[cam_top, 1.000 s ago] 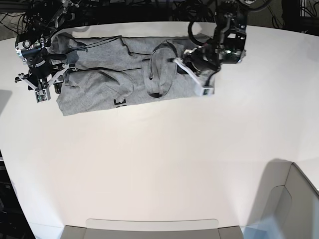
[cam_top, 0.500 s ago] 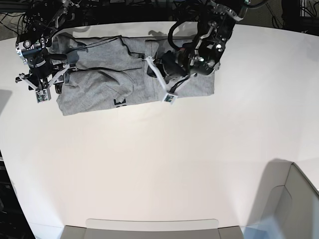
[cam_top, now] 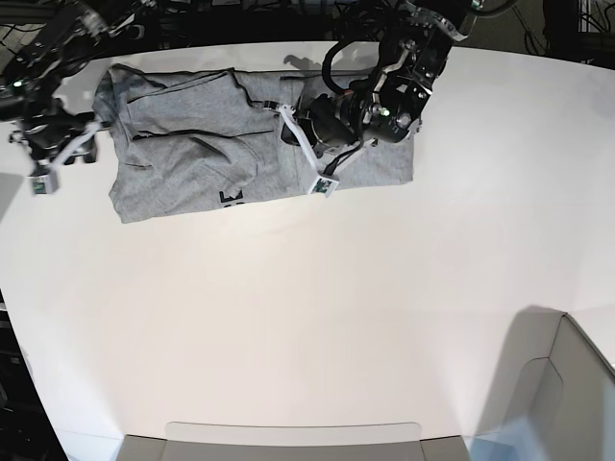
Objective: Fold the T-shirt properly
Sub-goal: 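Push the folded cloth further toward the right gripper with the left gripper, then grasp the strip's end with the right gripper and fold it inward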
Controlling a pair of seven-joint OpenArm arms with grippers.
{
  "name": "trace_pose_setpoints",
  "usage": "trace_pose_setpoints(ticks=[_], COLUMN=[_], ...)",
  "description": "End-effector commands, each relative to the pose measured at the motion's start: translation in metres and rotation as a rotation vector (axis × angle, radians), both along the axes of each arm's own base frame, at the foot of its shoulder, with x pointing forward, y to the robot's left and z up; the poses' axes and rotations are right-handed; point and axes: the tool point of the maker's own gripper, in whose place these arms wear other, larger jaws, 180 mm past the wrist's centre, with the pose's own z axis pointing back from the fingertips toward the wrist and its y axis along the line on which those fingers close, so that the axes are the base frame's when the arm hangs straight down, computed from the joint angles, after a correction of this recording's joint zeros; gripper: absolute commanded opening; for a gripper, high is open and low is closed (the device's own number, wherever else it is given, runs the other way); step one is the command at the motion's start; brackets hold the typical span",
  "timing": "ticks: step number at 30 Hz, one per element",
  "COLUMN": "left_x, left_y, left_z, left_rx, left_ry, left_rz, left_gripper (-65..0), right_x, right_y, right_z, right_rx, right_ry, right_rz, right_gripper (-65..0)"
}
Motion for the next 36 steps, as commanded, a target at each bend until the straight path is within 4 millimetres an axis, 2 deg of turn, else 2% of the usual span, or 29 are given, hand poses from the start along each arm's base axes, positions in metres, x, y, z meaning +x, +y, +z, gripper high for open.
trace_pose_setpoints(ticks=[1, 3, 6, 11, 17, 21, 24, 29, 31, 34, 36], left_x=[0.005, 0.005, -0.001, -0.002, -0.003, -0.003, -0.004, -0.003, -0.003, -0.003, -0.003], left_y=[-0.004, -0.004, -0.004, 0.005, 0.006, 0.006, 0.005, 0.006, 0.008, 0.012, 0.014], left_z=[0.008, 0.008, 0.005, 0.0, -0.001, -0.001, -0.001, -0.001, -0.003, -0.004, -0.005], left_rx=[-0.023, -0.024, -0.023, 0.001, 0.003, 0.004, 0.003, 0.003, 0.011, 0.021, 0.024], left_ry=[-0.028, -0.03, -0.015, -0.014, -0.013, -0.011, -0.011, -0.011, -0.011, -0.013, -0.013], left_rz=[0.001, 0.002, 0.002, 0.0, 0.0, 0.0, -0.003, -0.001, -0.002, -0.001, -0.002], left_gripper=[-63.2, -63.2, -63.2, -63.2, -63.2, -63.2, -63.2, -63.2, -63.2, -63.2, -63.2], right_x=[0.005, 0.0, -0.006, -0.023, -0.028, -0.017, -0.011, -0.024, -0.035, -0.044, -0.044], right_y=[-0.007, -0.022, -0.032, -0.022, 0.003, 0.022, 0.056, 0.093, 0.103, 0.111, 0.112], right_z=[0.008, 0.003, -0.015, -0.064, -0.099, -0.102, -0.108, -0.122, -0.128, -0.133, -0.133], right_rx=[0.001, 0.013, 0.055, 0.203, 0.292, 0.309, 0.352, 0.385, 0.392, 0.393, 0.394], right_ry=[-0.032, -0.014, 0.044, 0.166, 0.293, 0.3, 0.307, 0.365, 0.398, 0.429, 0.429], right_rz=[-0.001, -0.031, -0.041, -0.066, 0.012, 0.07, 0.154, 0.247, 0.274, 0.302, 0.304], right_gripper=[-41.3, -41.3, -41.4, -41.4, -41.4, -41.4, -41.4, -41.4, -41.4, -41.7, -44.5])
